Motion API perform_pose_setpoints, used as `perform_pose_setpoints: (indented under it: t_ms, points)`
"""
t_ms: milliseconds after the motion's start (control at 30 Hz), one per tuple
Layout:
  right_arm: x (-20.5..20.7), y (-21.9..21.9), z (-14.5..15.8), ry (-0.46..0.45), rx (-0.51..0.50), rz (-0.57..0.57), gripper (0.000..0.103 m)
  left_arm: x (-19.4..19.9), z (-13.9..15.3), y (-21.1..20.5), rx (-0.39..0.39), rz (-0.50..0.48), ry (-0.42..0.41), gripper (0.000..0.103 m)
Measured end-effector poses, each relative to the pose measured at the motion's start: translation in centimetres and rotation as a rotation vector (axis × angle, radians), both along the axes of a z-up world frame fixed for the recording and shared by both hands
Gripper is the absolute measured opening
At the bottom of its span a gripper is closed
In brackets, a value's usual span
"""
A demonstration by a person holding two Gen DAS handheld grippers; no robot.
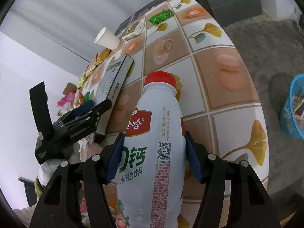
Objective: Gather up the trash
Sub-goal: 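Grasp the white milk bottle with the right gripper while the left gripper grasps the white cable box, then lift the milk bottle and cable box off the table and turn toward the wastebasket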
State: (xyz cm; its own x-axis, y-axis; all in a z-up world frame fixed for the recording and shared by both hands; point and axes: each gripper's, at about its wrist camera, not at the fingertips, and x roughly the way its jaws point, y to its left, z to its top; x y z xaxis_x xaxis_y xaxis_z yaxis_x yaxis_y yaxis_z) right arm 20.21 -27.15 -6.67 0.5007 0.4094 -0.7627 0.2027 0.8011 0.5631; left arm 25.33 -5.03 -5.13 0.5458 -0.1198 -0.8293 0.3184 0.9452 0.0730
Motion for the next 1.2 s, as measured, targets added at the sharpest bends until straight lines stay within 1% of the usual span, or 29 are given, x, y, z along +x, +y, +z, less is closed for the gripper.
perform_pose_setpoints:
  t_ms: [267,367,667,800,933,1033,1200]
  points:
    - [-0.4,-0.6,0.0,-0.006,0.02,0.002,0.058,0.0,-0.2,-0.7,0.073,-0.016,-0.006,0.077]
    - [-0.5,-0.7,0.0,-0.006,0.027,0.004,0.058,0.4,-0.5,-0.6,0.095,-0.009,0.001,0.081]
    - [-0.3,-0.9,0.0,-0.009,0.034,0.012,0.058,1.7,-1.6,0.8,0.01,0.055,0.084,0.081]
    - [-0.2,-0.7,0.0,-0.004,0.029,0.014,0.058,0.9,-1.5,0.9,-0.02,0.054,0.092,0.08]
    - [0.0,-0.5,0.1,0.004,0.016,0.018,0.058,-1.2,-1.3,0.8,-0.058,0.03,0.114,0.08]
    - [0.1,-0.3,0.1,0.011,0.008,0.021,0.058,-3.7,-1.1,1.1,-0.084,0.021,0.136,0.08]
    - [0.0,0.0,0.2,0.021,-0.009,0.033,0.058,-7.7,-0.8,2.7,-0.176,0.033,0.188,0.08]
